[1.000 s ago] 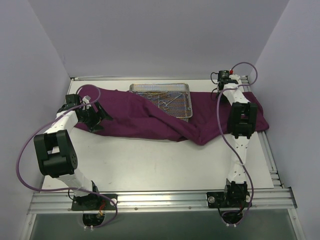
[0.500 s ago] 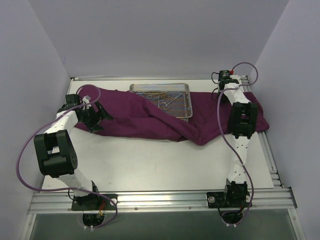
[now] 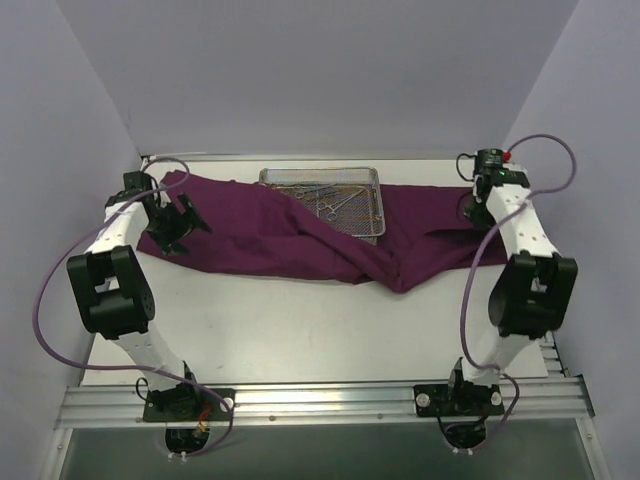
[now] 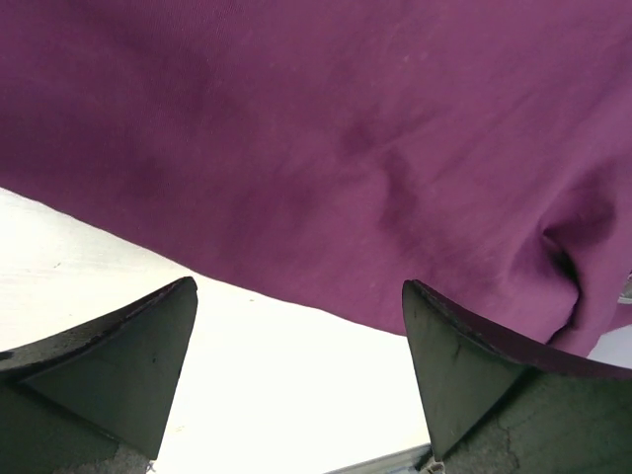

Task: Open and lay out the surgical kit
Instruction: Open the surgical kit at the center of the board.

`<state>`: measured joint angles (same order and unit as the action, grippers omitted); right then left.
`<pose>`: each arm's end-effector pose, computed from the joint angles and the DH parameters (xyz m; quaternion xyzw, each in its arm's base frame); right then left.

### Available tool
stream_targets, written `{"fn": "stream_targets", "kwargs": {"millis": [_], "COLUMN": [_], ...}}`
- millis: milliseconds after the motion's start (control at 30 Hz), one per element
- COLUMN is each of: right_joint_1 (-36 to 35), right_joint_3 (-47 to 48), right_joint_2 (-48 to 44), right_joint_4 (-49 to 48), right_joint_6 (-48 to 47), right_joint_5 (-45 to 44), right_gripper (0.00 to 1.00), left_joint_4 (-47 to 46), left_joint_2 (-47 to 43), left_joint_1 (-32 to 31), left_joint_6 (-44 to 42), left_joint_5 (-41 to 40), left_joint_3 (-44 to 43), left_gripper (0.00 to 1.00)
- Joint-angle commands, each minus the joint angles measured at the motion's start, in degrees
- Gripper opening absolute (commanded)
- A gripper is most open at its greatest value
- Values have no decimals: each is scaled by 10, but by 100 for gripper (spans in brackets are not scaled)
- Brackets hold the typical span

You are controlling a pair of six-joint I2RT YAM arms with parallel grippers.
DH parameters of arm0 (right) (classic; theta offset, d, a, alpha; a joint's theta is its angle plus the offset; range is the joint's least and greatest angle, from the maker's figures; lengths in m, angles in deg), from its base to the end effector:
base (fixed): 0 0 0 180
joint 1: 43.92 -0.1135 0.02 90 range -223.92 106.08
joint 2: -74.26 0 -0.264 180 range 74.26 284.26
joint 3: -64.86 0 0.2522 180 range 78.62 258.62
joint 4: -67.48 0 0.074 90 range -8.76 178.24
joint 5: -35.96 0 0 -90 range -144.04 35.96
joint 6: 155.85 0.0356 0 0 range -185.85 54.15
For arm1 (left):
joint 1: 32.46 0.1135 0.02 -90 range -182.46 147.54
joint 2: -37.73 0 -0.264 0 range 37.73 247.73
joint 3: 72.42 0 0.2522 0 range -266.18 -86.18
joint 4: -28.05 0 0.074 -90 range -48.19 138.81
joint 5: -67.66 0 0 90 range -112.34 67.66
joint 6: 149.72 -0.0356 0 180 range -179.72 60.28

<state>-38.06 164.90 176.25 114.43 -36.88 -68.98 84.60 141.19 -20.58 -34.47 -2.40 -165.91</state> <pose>0.3951 -0.0498 0.2815 0.3214 0.8722 -0.0496 0.3654 0.3672 0.0648 0.2280 -0.2736 0.9253 -0.1917 0.1793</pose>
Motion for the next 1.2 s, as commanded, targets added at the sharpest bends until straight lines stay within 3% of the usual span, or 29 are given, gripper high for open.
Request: {"fn": "stream_targets", "kwargs": {"millis": [0,133,200,367,433,467,500,567,633,700,800,967,1167], "right_joint_1": [39,121,169,239,240,240,239,229,188,143,44,-136,-241], "right_joint_3": [-72,-191,-256,-321,-317,-310,-285,-256,-207,-171,-119,-46,26], "right_joint_2": [-117,-251,-323,-356,-338,-333,-324,-315,-301,-269,-228,-133,-33], "right_joint_4": [99,186,201,248,238,228,212,187,159,131,62,-44,-121], "right_joint_6": [47,92,100,94,78,49,38,0,-19,-33,-44,-58,-73], "right_joint_5": [-29,-22,-7,10,36,43,47,74,89,101,147,217,278], "right_gripper": [0,0,0,0,15,25,40,56,69,72,72,70,71], "left_joint_4": [26,-14,-4,20,18,15,13,3,-3,-7,-14,-17,-5], "left_joint_2": [23,47,50,48,49,47,46,38,24,10,-14,-55,-86], "left_joint_1": [7,9,6,5,6,6,5,5,-4,-13,-28,-34,-42], "left_joint_6": [3,15,6,2,8,8,8,5,-5,-14,-14,-2,-6], "left_joint_5": [40,109,105,89,97,99,104,115,122,121,122,112,103], "left_joint_3": [3,5,-12,-24,-21,-21,-20,-22,-24,-22,-9,12,30], "left_gripper": [94,94,94,94,94,94,94,94,94,100,94,94,93]}}
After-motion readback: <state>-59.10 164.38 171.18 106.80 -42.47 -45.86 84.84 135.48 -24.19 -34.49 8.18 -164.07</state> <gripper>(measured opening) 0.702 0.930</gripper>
